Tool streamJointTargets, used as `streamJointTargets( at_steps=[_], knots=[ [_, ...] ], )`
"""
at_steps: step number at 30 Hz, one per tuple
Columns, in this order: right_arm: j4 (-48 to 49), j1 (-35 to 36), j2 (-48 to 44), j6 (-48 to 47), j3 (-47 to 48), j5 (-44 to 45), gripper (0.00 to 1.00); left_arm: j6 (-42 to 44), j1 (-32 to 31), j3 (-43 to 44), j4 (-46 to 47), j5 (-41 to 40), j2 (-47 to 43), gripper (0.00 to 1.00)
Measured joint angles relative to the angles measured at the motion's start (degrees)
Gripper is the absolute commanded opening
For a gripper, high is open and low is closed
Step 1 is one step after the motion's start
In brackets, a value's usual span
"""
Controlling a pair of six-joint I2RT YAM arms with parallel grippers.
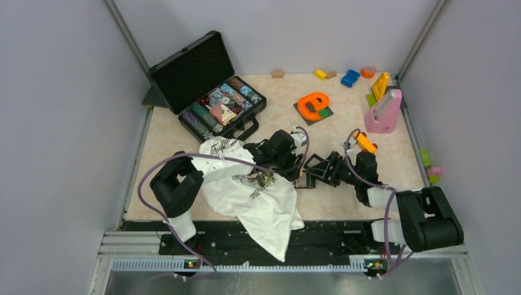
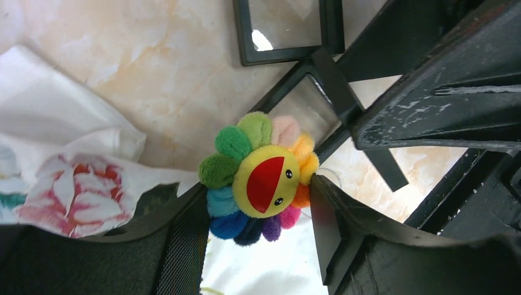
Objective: Remove the brooch from the garment
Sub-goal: Place the brooch in the brooch box.
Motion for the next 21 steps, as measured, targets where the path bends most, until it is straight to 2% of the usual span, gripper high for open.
streamJointTargets(
  at_steps=[10,21],
  knots=[
    [5.29,-0.68,5.88,0.92,2.14,-1.88,0.5,1.97,0.0,5.18,0.5,4.46,7.19,0.62],
    [7.19,-1.42,8.57,1.86,2.16,-2.23,0.49,2.1,0.37,5.99,0.85,7.17,9.66,0.64]
  ],
)
